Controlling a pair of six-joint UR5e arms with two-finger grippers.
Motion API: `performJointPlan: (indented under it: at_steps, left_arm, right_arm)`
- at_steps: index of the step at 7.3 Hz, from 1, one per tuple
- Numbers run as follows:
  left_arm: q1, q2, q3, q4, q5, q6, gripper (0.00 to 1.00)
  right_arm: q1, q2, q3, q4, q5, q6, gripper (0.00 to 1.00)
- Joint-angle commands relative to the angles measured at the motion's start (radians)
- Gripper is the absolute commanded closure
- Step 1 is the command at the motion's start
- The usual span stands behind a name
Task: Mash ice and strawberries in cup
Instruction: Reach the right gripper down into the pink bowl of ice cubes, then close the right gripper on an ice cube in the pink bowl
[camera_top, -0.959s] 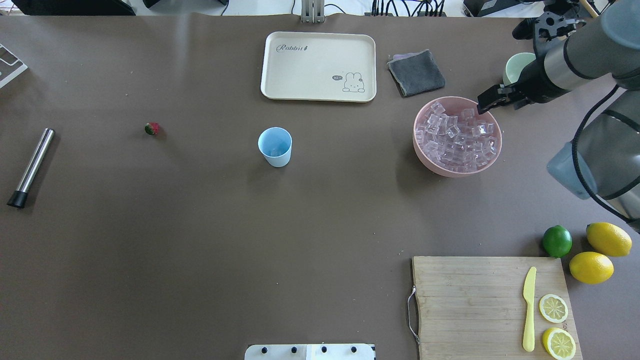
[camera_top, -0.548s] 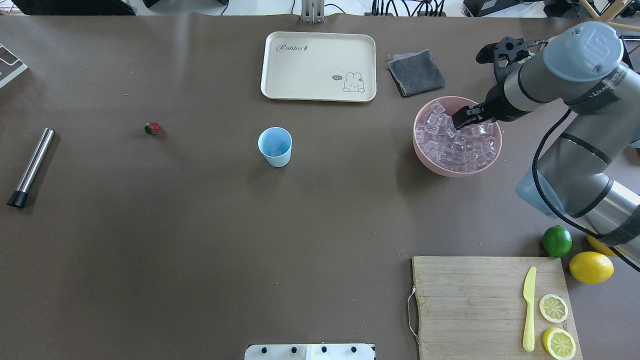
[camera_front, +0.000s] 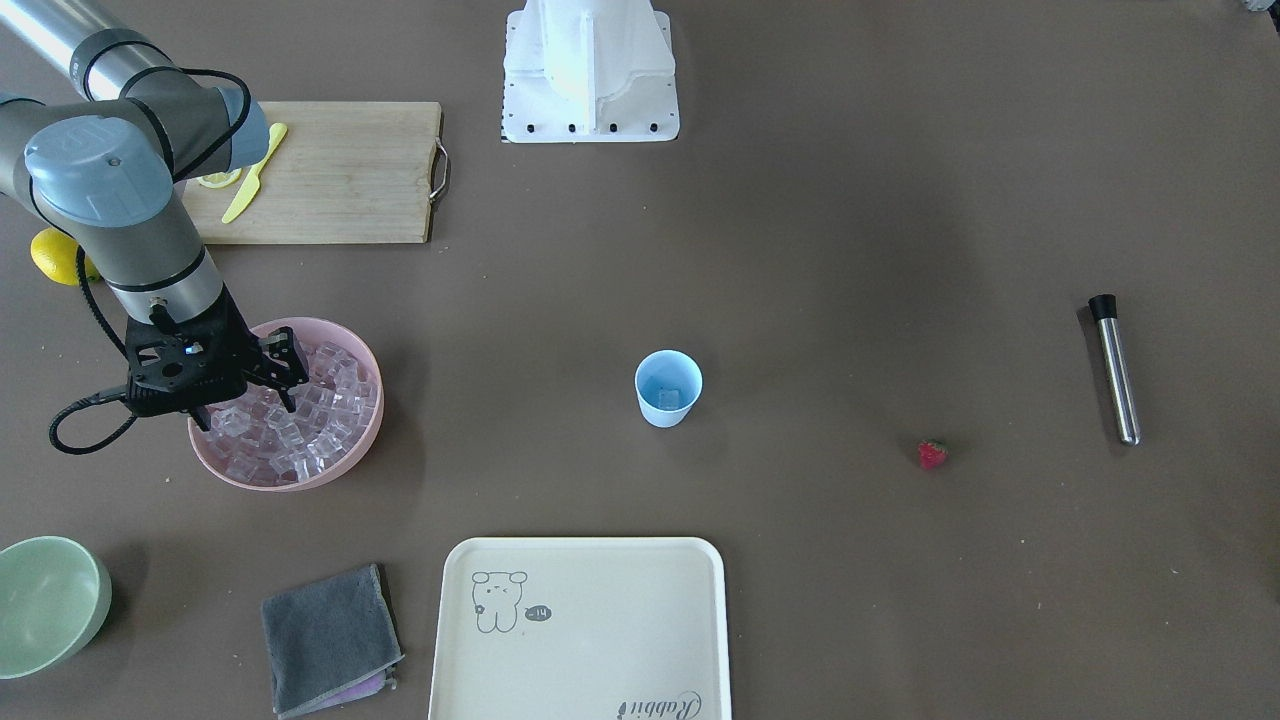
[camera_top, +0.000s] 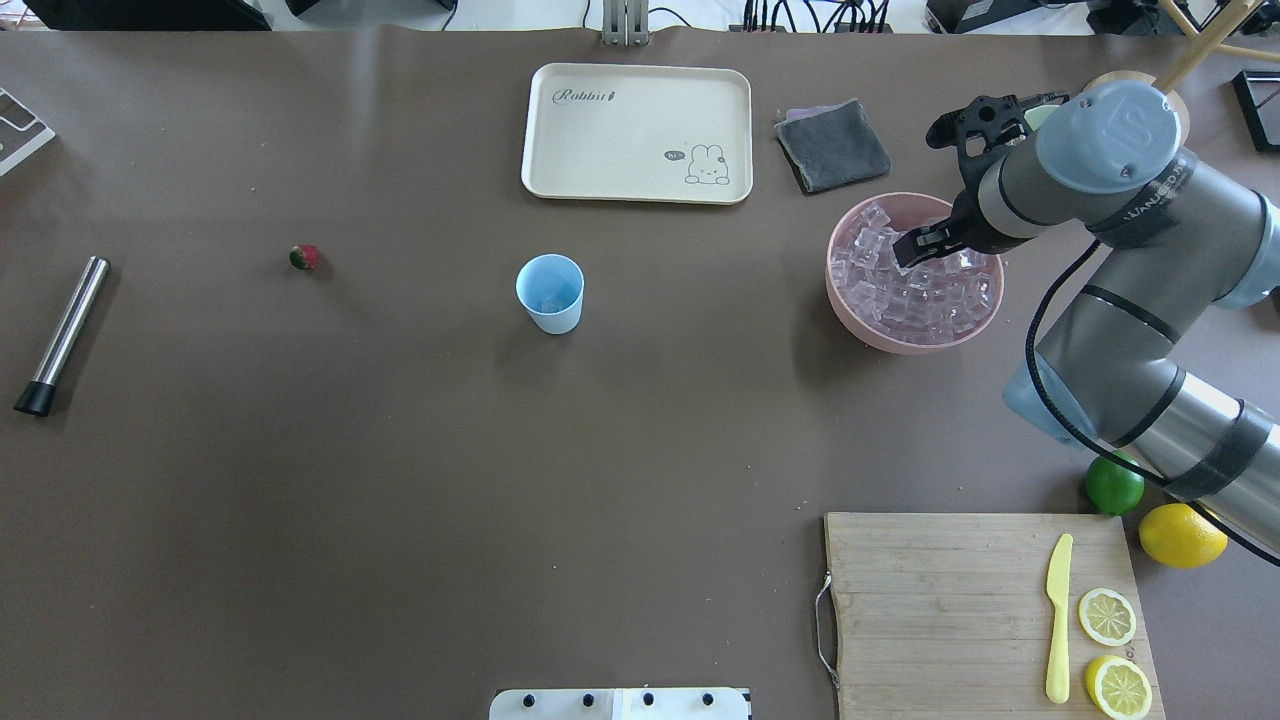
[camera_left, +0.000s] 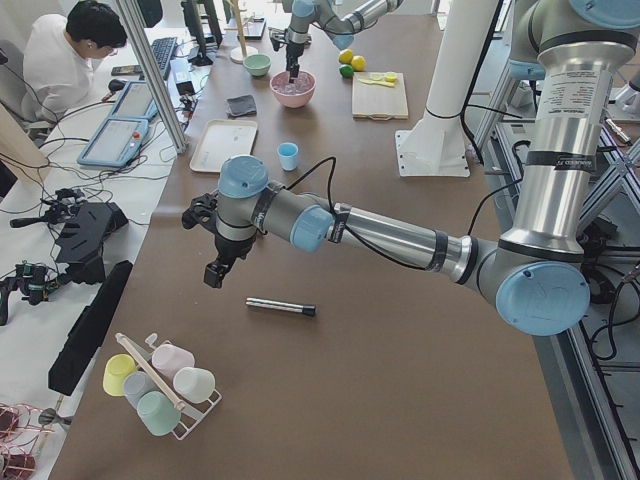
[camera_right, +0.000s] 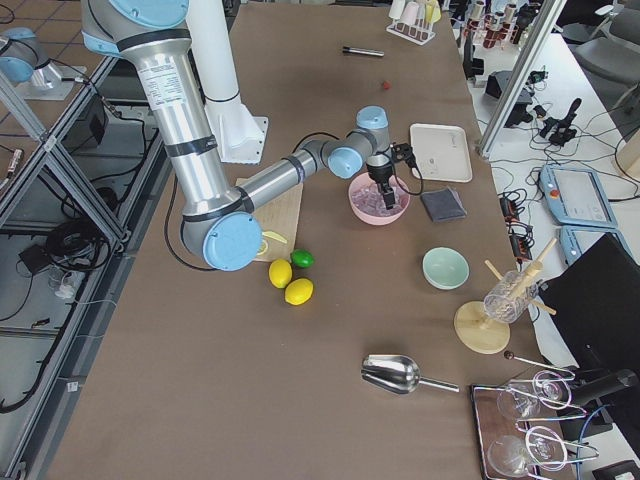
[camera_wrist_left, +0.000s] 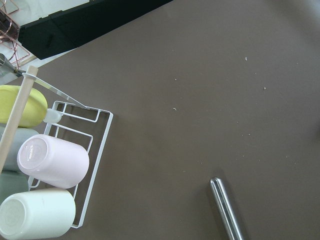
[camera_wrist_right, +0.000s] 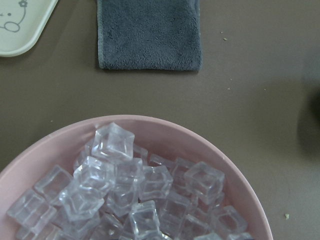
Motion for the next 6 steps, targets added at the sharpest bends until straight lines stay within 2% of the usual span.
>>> performJointPlan:
  at_steps: [1, 6]
  left_arm:
    - [0.0, 0.0, 0.001, -0.002, 0.0, 0.0, 0.03]
    - [0.0, 0.008, 0.001, -0.004, 0.0, 0.001, 0.03]
  right_arm:
    - [-0.012, 0.0, -0.013, -0.003, -0.046, -0.042, 0.14]
    - [-0.064, -0.005, -0.01, -0.006, -0.168, -0.039, 0.15]
